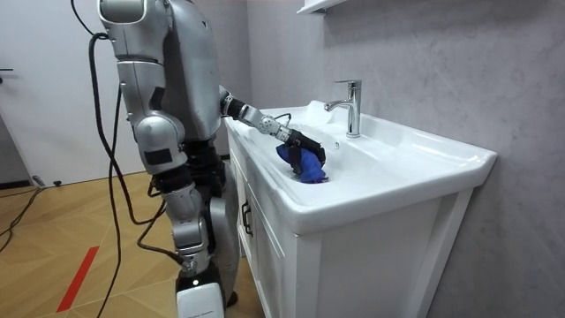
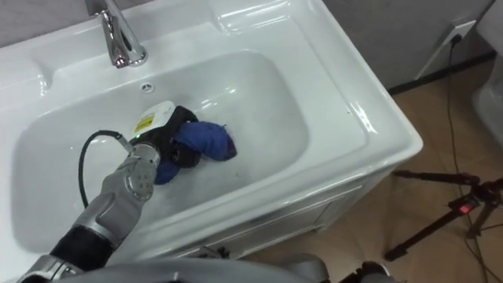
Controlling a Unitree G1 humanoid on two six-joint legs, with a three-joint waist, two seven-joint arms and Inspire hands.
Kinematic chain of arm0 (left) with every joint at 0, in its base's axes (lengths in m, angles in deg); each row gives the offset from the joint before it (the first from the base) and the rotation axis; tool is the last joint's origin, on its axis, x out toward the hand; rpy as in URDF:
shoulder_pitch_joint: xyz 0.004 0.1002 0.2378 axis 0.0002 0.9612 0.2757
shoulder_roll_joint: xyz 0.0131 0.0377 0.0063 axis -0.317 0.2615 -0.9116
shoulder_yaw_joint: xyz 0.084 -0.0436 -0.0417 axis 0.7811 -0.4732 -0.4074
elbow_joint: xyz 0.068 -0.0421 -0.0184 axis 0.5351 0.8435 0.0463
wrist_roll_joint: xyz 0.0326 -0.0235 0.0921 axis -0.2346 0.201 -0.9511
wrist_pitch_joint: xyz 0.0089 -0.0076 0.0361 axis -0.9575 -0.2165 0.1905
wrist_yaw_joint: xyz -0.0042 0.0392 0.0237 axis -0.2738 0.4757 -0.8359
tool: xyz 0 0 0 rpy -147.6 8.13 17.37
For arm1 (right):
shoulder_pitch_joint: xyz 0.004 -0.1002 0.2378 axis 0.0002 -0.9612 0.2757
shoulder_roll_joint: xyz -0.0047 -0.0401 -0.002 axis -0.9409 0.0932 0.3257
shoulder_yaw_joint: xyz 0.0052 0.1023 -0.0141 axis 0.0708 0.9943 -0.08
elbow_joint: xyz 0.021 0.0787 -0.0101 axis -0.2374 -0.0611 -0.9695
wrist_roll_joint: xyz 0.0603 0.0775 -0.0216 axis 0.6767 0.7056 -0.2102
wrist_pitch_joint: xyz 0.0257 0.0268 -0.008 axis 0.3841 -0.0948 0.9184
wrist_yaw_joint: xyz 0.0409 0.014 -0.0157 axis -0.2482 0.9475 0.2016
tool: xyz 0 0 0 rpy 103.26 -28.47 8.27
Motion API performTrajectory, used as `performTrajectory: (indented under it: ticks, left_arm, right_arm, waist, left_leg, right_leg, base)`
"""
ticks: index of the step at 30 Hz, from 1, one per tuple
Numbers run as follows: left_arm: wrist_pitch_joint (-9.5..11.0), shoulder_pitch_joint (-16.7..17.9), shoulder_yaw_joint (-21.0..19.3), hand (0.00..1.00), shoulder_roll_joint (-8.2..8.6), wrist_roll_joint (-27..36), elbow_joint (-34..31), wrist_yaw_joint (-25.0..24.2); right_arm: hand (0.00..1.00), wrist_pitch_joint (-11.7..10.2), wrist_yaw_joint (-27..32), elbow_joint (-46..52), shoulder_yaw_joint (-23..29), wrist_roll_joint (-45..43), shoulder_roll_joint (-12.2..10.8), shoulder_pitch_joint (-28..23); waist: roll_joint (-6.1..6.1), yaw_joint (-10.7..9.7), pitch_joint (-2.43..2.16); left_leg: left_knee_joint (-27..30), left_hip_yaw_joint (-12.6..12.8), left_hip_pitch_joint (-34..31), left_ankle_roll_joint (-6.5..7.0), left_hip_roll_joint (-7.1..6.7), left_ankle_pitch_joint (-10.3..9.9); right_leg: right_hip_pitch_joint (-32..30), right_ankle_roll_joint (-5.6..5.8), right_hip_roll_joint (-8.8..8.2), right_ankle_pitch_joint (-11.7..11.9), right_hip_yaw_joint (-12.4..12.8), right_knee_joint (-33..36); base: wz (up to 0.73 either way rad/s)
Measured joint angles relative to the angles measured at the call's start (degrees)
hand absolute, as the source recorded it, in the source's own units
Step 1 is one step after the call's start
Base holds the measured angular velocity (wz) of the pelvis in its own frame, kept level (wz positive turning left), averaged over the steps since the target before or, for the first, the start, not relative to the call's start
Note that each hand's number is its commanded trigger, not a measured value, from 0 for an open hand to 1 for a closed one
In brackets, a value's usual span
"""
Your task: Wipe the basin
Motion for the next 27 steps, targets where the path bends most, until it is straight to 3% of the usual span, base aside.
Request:
performTrajectory:
  ticks: [8,15,20,27]
  left_arm:
    - [0.1,1.2,-1.5,1.00,0.11,-3.4,-0.3,3.0]
    - [0.6,1.2,-5.7,1.00,-0.25,-5.9,-0.3,6.6]
    - [0.8,2.4,-9.1,1.00,-0.63,-13.6,-0.1,8.1]
    - [0.8,2.9,-12.7,1.00,-1.30,-15.1,-0.2,8.2]
  right_arm:
    - [0.00,-1.4,0.1,0.4,-0.1,5.6,0.7,-0.1]
    - [0.00,-2.4,0.5,0.1,-0.1,6.9,1.0,-0.5]
    - [0.00,-2.8,-0.2,0.0,1.2,6.8,1.1,-0.5]
    - [0.00,-2.8,-0.7,-0.8,1.2,8.0,1.6,-0.9]
  waist:
    - [0.36,2.3,-0.28]
    - [0.69,2.7,-0.51]
    - [0.77,2.8,-0.56]
    - [1.47,3.6,-0.63]
  left_leg:
    - [0.4,-1.3,-0.8,0.00,0.00,0.0]
    - [0.5,-2.2,-1.0,-0.01,-0.03,0.0]
    - [0.5,-2.4,-0.5,-0.01,-0.06,0.0]
    - [1.2,-3.0,-1.2,-0.01,-0.22,0.0]
  right_leg:
    - [0.0,-0.02,-0.04,0.0,-1.3,-0.1]
    - [0.1,-0.04,-0.07,0.0,-2.1,-0.1]
    - [0.8,-0.04,-0.08,0.0,-2.5,-0.2]
    - [1.0,-0.04,-0.35,0.0,-3.8,-0.2]
  base:
    - [0.09]
    - [0.05]
    - [0.02]
    - [0.06]
